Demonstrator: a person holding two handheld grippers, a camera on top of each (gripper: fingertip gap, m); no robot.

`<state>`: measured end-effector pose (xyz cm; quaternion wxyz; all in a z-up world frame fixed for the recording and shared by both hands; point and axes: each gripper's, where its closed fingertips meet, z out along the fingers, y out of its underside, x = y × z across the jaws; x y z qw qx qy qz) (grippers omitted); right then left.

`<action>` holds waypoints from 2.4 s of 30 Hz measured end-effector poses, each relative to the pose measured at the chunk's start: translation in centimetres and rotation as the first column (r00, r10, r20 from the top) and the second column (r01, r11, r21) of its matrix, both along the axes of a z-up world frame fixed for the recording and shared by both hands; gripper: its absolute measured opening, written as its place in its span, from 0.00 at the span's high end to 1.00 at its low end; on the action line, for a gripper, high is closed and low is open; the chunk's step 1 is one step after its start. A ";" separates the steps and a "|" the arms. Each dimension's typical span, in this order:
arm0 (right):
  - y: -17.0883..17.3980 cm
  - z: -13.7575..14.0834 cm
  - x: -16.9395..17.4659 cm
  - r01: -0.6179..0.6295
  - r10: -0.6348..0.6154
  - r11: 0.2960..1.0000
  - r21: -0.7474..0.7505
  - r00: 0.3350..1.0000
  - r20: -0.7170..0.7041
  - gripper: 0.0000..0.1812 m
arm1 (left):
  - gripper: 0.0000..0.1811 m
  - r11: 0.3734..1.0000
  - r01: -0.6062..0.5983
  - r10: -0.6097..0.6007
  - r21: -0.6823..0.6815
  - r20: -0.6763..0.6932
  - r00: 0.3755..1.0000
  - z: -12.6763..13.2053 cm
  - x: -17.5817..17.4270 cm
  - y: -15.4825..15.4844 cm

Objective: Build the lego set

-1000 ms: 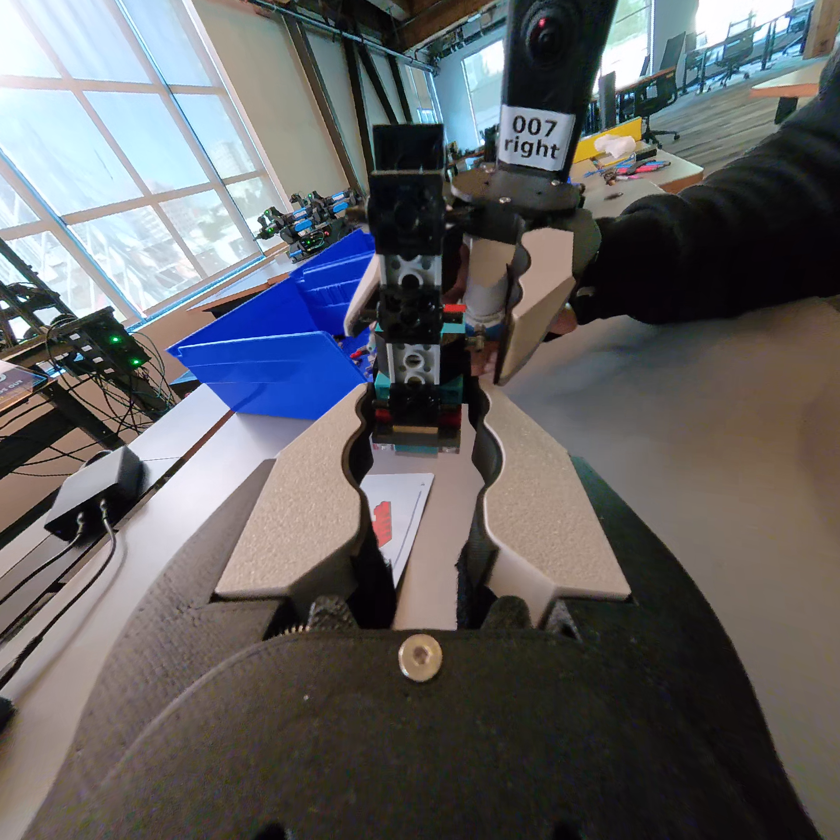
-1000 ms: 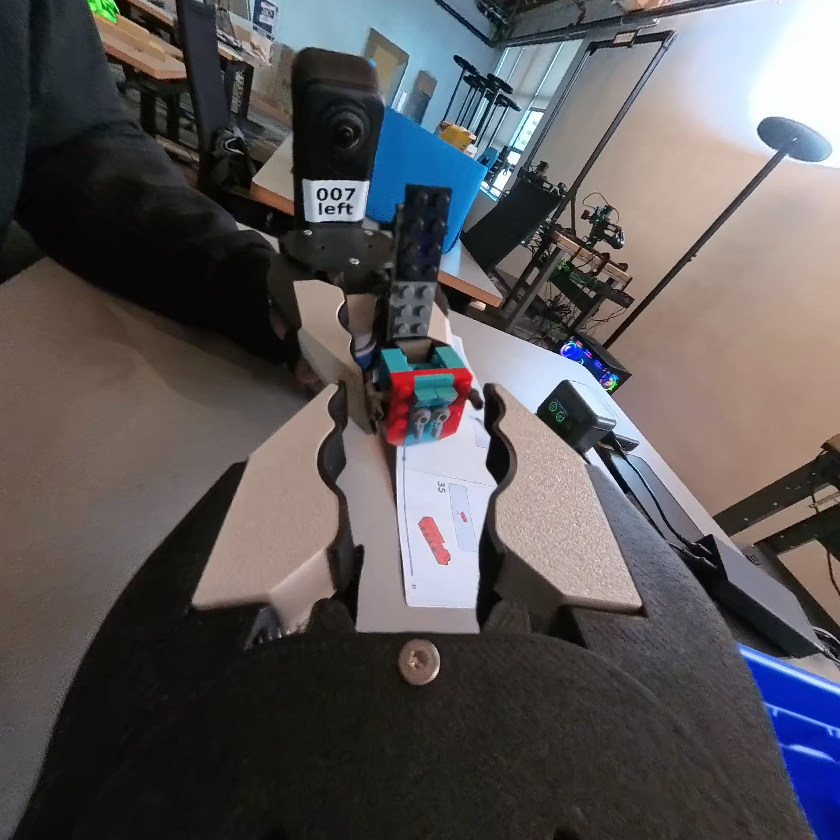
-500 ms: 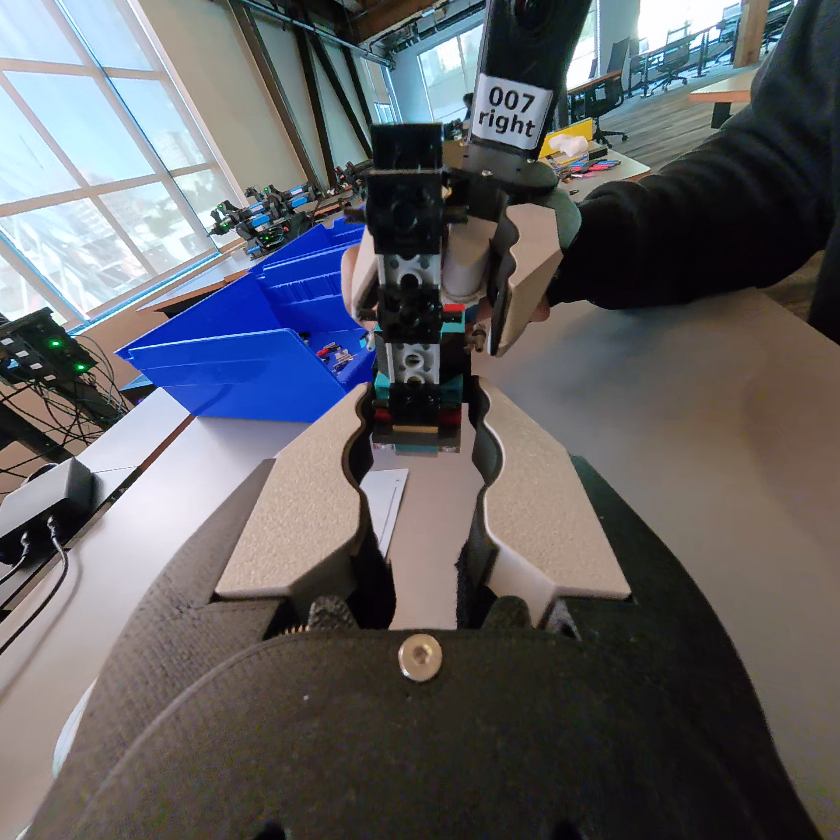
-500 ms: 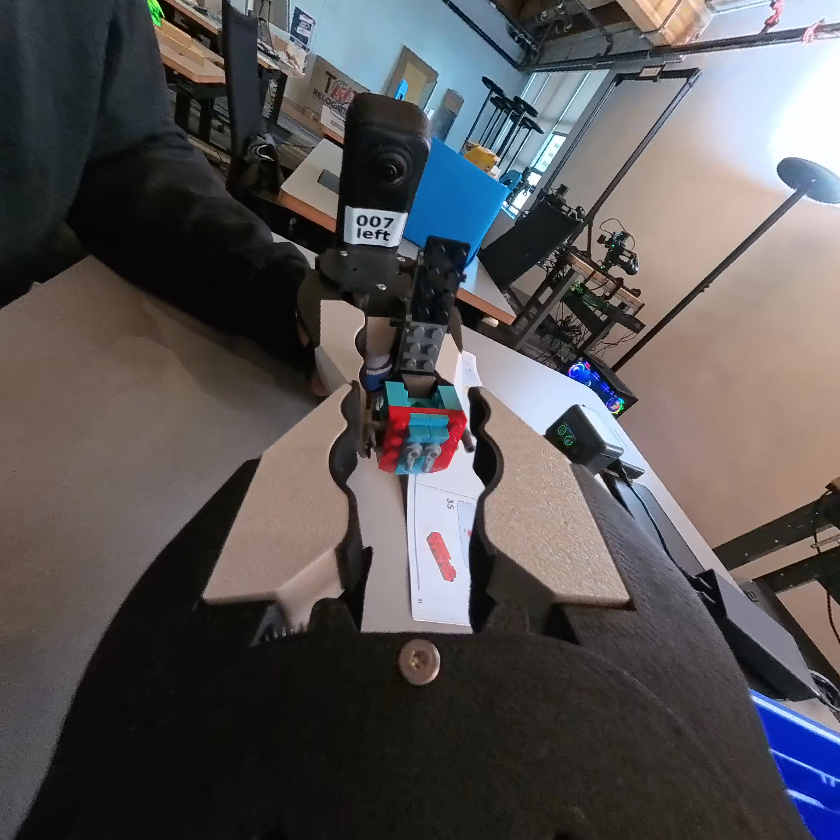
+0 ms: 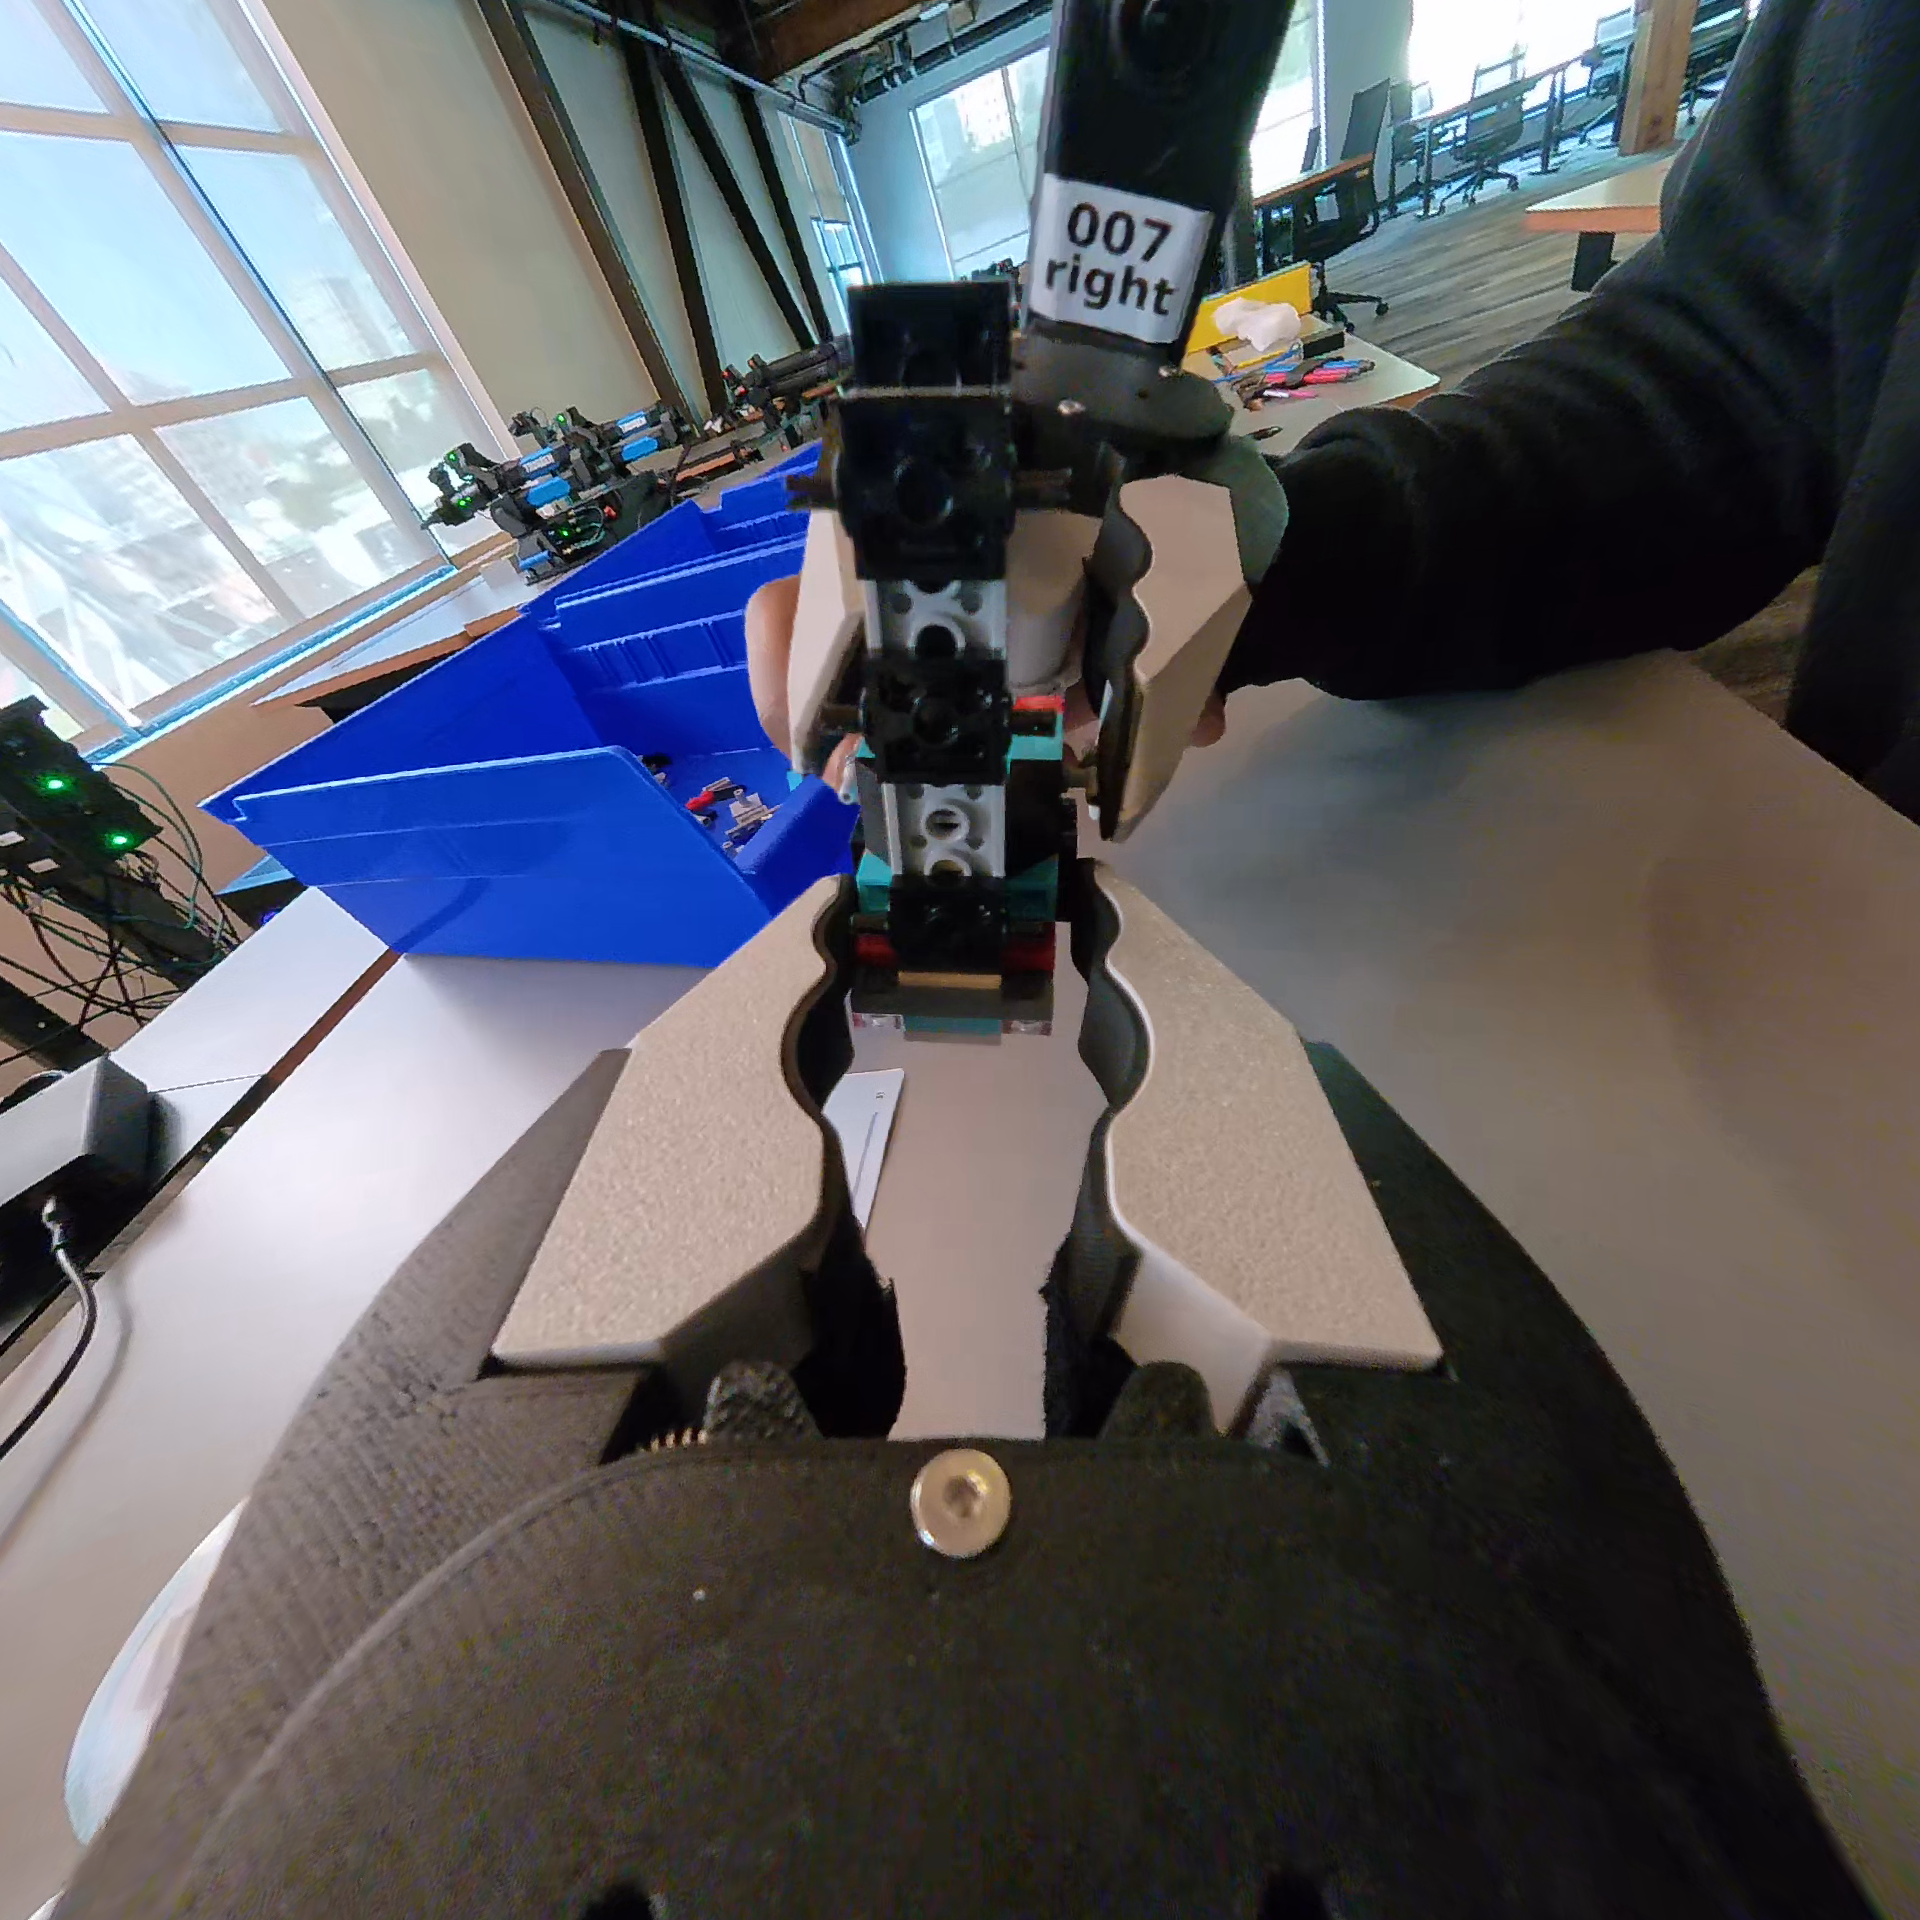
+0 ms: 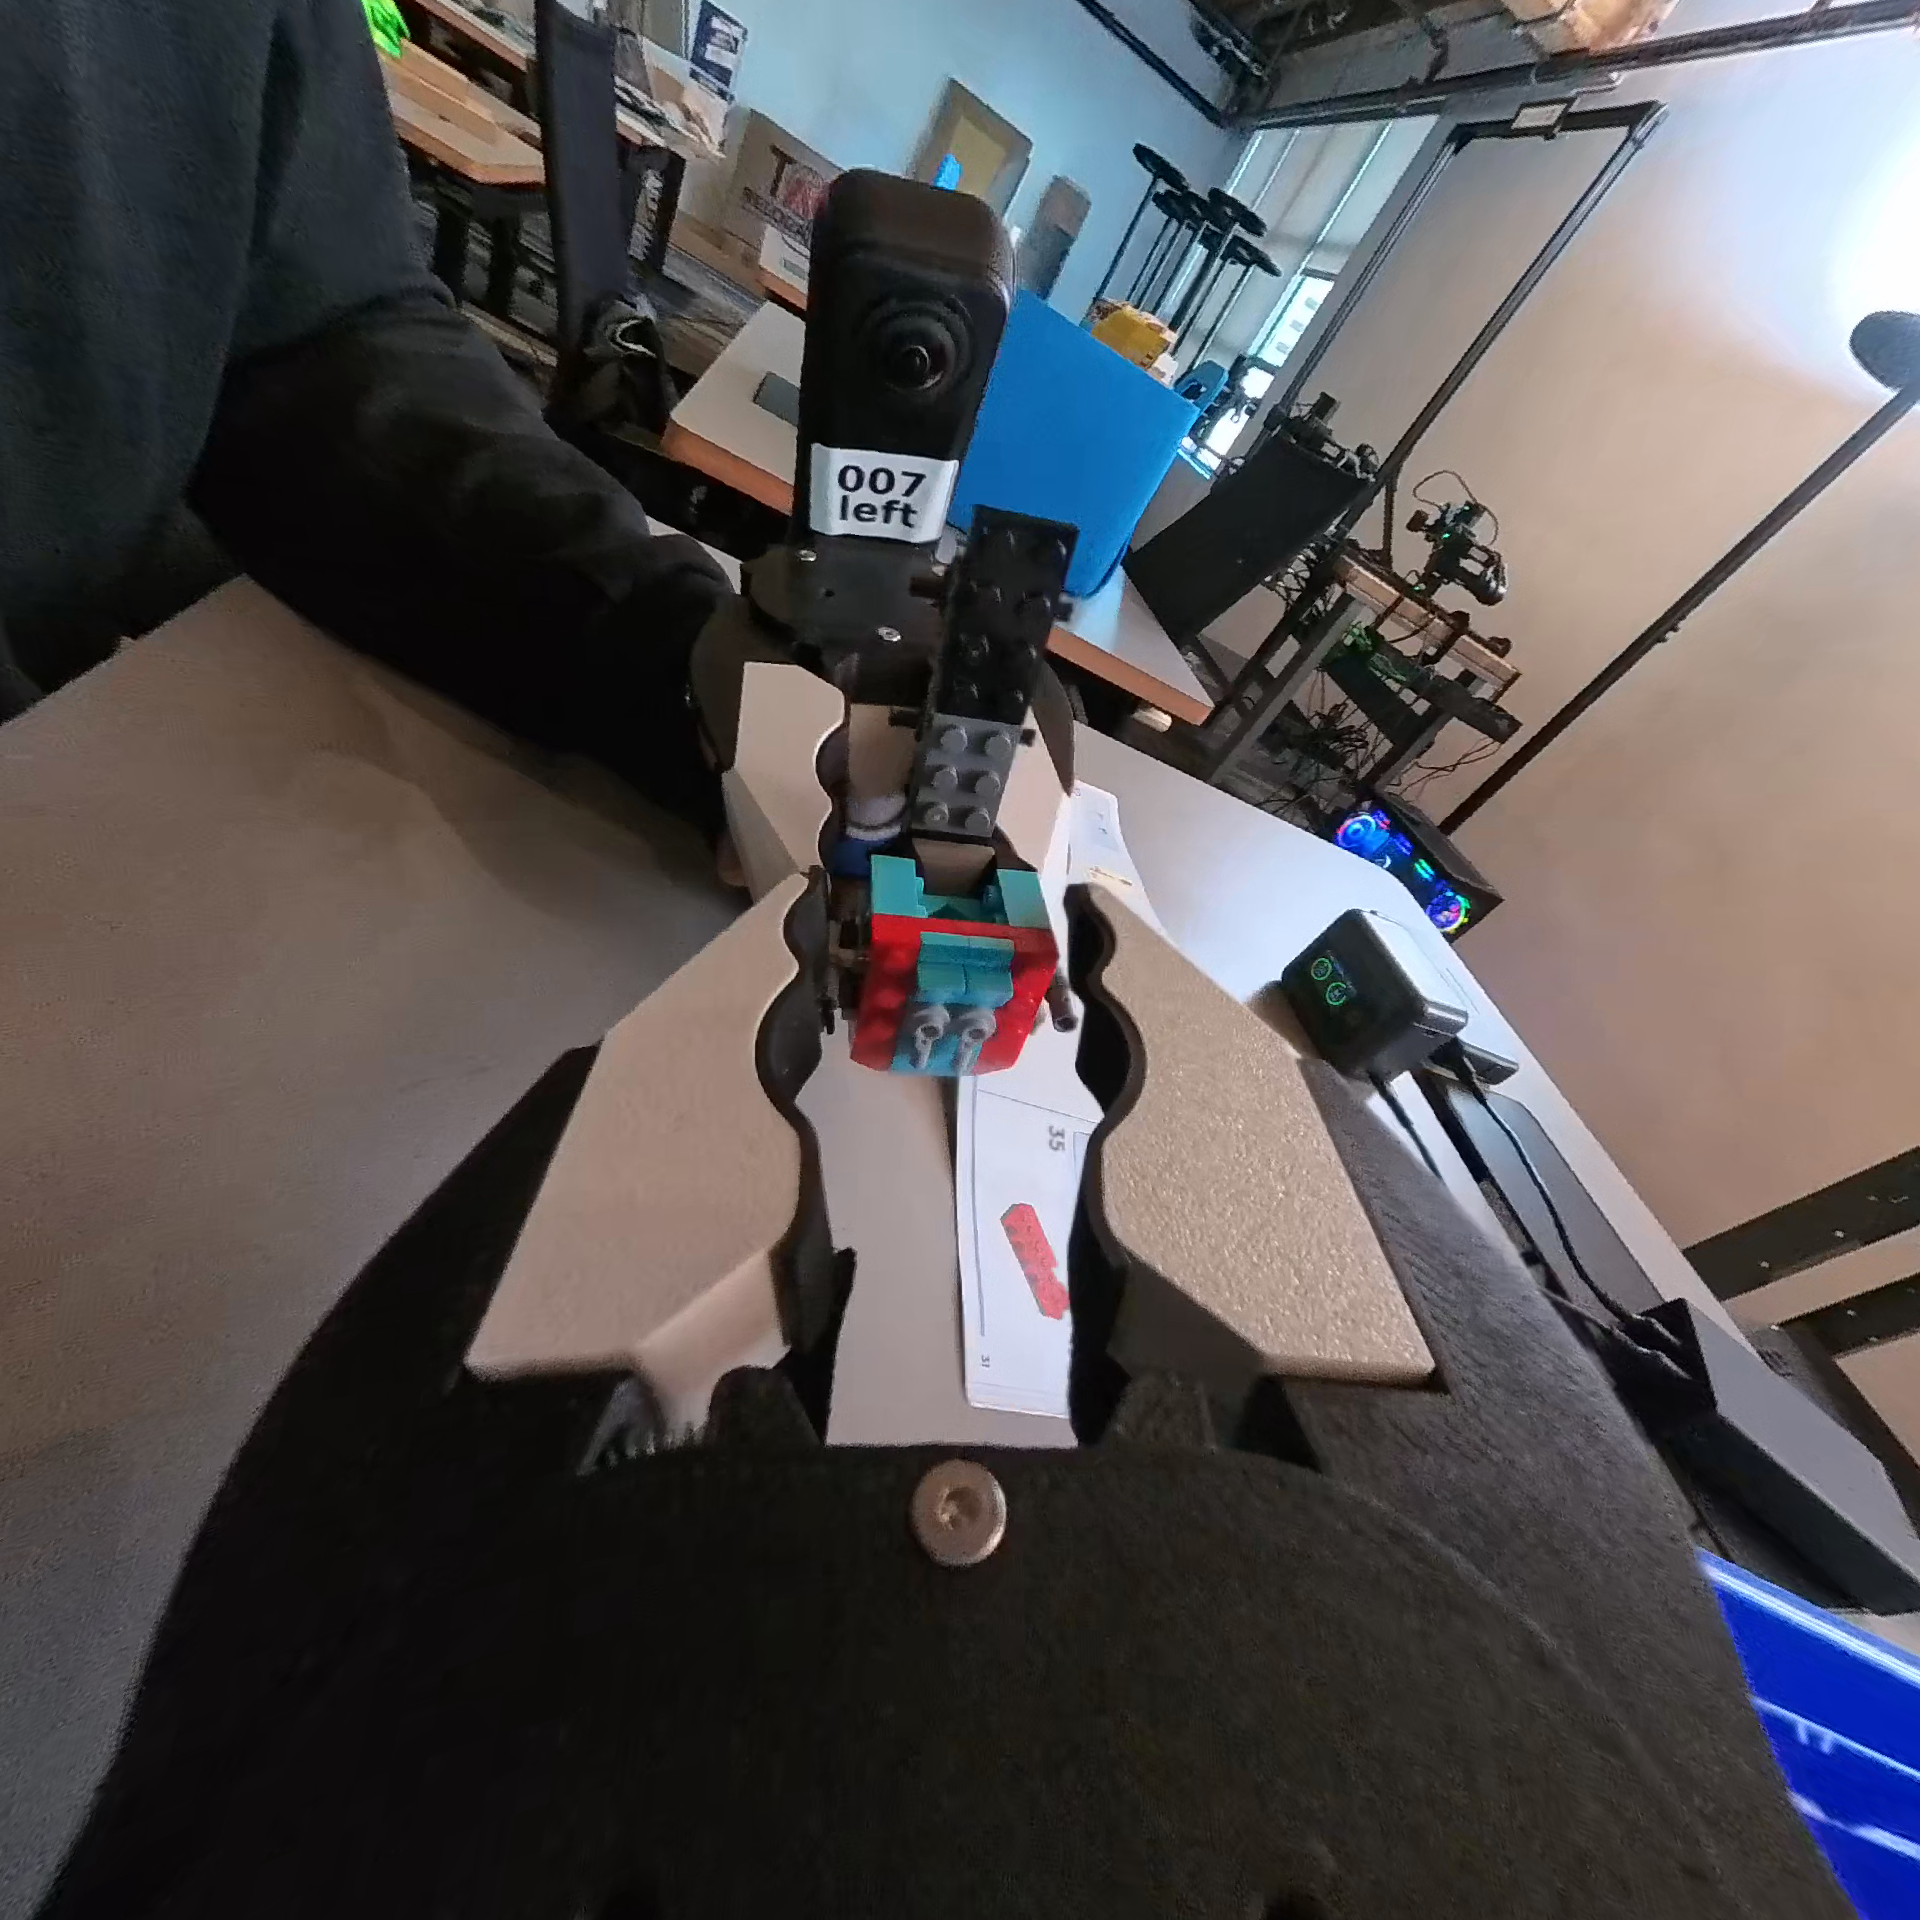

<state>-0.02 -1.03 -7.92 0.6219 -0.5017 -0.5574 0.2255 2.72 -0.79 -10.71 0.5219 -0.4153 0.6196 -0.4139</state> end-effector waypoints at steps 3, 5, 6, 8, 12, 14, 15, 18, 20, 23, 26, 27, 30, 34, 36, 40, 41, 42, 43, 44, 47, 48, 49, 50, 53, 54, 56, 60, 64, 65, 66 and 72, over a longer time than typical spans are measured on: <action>-0.2 0.0 -0.1 -0.012 0.012 1.000 -0.007 1.000 -0.009 0.76 | 0.78 1.000 0.013 -0.013 -0.020 -0.002 1.000 0.0 -0.1 -0.1; -0.2 0.0 -0.1 -0.017 0.017 1.000 -0.010 1.000 -0.012 0.76 | 0.78 0.999 0.020 -0.020 -0.029 -0.004 1.000 0.0 -0.1 -0.2; -0.2 0.0 -0.1 -0.018 0.018 1.000 -0.011 1.000 -0.014 0.76 | 0.78 0.999 0.021 -0.022 -0.031 -0.005 1.000 0.0 -0.1 -0.2; -0.2 0.0 -0.1 -0.018 0.018 1.000 -0.015 1.000 -0.018 0.76 | 0.78 0.999 0.023 -0.023 -0.035 -0.005 1.000 0.0 -0.1 -0.2; -0.1 0.0 -0.1 -0.011 0.011 1.000 -0.006 1.000 -0.009 0.75 | 0.78 0.999 0.021 -0.021 -0.039 -0.007 1.000 0.0 -0.1 -0.1; -0.1 0.0 -0.1 -0.004 0.004 1.000 0.004 1.000 -0.003 0.75 | 0.78 0.999 0.017 -0.017 -0.038 -0.007 1.000 0.0 -0.1 -0.1; -0.1 0.0 -0.1 -0.001 0.001 1.000 0.007 1.000 -0.001 0.75 | 0.78 0.999 0.015 -0.015 -0.038 -0.006 1.000 0.0 -0.1 -0.1; 0.0 -0.1 -0.1 0.007 -0.007 1.000 0.017 1.000 0.005 0.74 | 0.78 0.999 0.010 -0.010 -0.037 -0.006 1.000 0.0 -0.1 0.0; 0.0 -0.2 -0.2 0.008 -0.009 1.000 0.019 1.000 0.015 0.74 | 0.78 0.999 0.009 -0.009 -0.035 -0.007 1.000 0.0 0.0 0.0; 0.0 -0.2 -0.1 0.008 -0.009 1.000 0.022 1.000 0.020 0.74 | 0.78 0.999 0.007 -0.007 -0.032 -0.008 1.000 0.0 0.0 0.0; 0.0 -0.2 -0.1 0.004 -0.005 1.000 0.021 1.000 0.018 0.74 | 0.78 1.000 0.009 -0.009 -0.030 -0.006 1.000 0.0 0.0 0.0; 0.0 -0.2 -0.1 0.004 -0.005 1.000 0.022 1.000 0.017 0.74 | 0.78 1.000 0.007 -0.008 -0.030 -0.006 1.000 0.0 0.0 0.0; -0.1 -0.2 -0.1 0.006 -0.006 1.000 0.029 1.000 0.020 0.74 | 0.78 0.999 0.007 -0.007 -0.032 -0.005 1.000 0.0 0.0 0.0; 0.0 -0.1 -0.1 0.011 -0.012 0.999 0.039 1.000 0.025 0.73 | 0.78 0.999 0.004 -0.004 -0.032 -0.004 1.000 0.0 0.0 0.0; 0.0 -0.2 -0.1 0.011 -0.012 0.999 0.032 1.000 0.028 0.72 | 0.78 0.999 0.004 -0.004 -0.034 -0.003 1.000 0.1 0.1 0.0; 0.0 -0.2 -0.1 0.008 -0.008 1.000 0.021 1.000 0.018 0.72 | 0.78 0.999 0.010 -0.009 -0.045 0.010 1.000 0.3 0.0 0.0; 0.0 -0.1 -0.1 0.007 -0.007 1.000 0.020 1.000 0.016 0.72 | 0.78 0.999 0.010 -0.010 -0.042 0.011 1.000 0.3 0.0 -0.1; -0.1 -0.1 -0.1 0.004 -0.004 1.000 0.015 1.000 0.014 0.72 | 0.78 0.999 0.010 -0.010 -0.038 0.012 1.000 0.3 0.0 -0.1; -0.1 -0.2 -0.1 0.002 -0.002 1.000 0.014 1.000 0.013 0.72 | 0.78 0.999 0.009 -0.009 -0.035 0.012 1.000 0.3 0.0 -0.1; -0.1 -0.2 -0.1 0.000 0.000 1.000 0.014 1.000 0.013 0.73 | 0.78 1.000 0.007 -0.007 -0.030 0.012 1.000 0.3 0.0 -0.1; -0.1 -0.3 -0.1 -0.005 0.005 1.000 0.015 1.000 0.015 0.73 | 0.78 1.000 0.003 -0.003 -0.018 0.007 1.000 0.2 0.0 0.0; -0.1 -0.3 -0.2 -0.007 0.006 1.000 0.013 1.000 0.014 0.73 | 0.78 1.000 0.001 -0.001 -0.015 0.007 1.000 0.2 0.0 0.0; -0.1 -0.3 -0.2 -0.008 0.008 1.000 0.011 1.000 0.013 0.73 | 0.78 1.000 0.001 -0.001 -0.013 0.007 1.000 0.2 0.0 0.0; -0.1 -0.4 -0.2 -0.009 0.009 1.000 0.006 1.000 0.014 0.73 | 0.78 1.000 -0.001 0.001 -0.010 0.006 1.000 0.2 0.0 0.0; -0.1 -0.6 -0.3 -0.013 0.013 1.000 -0.009 1.000 0.024 0.73 | 0.78 1.000 -0.008 0.008 0.010 -0.006 1.000 -0.1 0.1 0.0; -0.1 -0.6 -0.3 -0.012 0.012 1.000 -0.013 1.000 0.025 0.74 | 0.78 1.000 -0.012 0.012 0.015 -0.009 1.000 -0.1 0.1 0.1; 0.0 -0.7 -0.3 -0.007 0.007 1.000 -0.016 1.000 0.028 0.74 | 0.78 1.000 -0.016 0.017 0.018 -0.011 1.000 -0.2 0.1 0.2; 0.2 -0.7 -0.3 0.004 -0.004 1.000 -0.026 1.000 0.026 0.74 | 0.78 0.999 -0.031 0.032 0.022 -0.013 0.999 -0.2 0.1 0.4; 0.4 -0.7 -0.2 0.007 -0.006 0.999 -0.054 1.000 0.019 0.74 | 0.78 0.999 -0.042 0.042 0.029 -0.015 0.999 -0.1 0.0 0.5; 0.5 -0.7 -0.2 0.012 -0.010 0.998 -0.059 1.000 0.019 0.74 | 0.78 0.998 -0.048 0.048 0.028 -0.014 0.999 -0.1 0.0 0.6; 0.5 -0.7 -0.2 0.014 -0.012 0.998 -0.064 1.000 0.019 0.74 | 0.78 0.998 -0.051 0.052 0.027 -0.014 0.999 -0.1 0.0 0.7; 0.7 -0.5 -0.1 0.017 -0.017 0.996 -0.090 1.000 -0.003 0.74 | 0.78 0.997 -0.074 0.074 0.031 0.001 0.997 0.2 0.0 0.9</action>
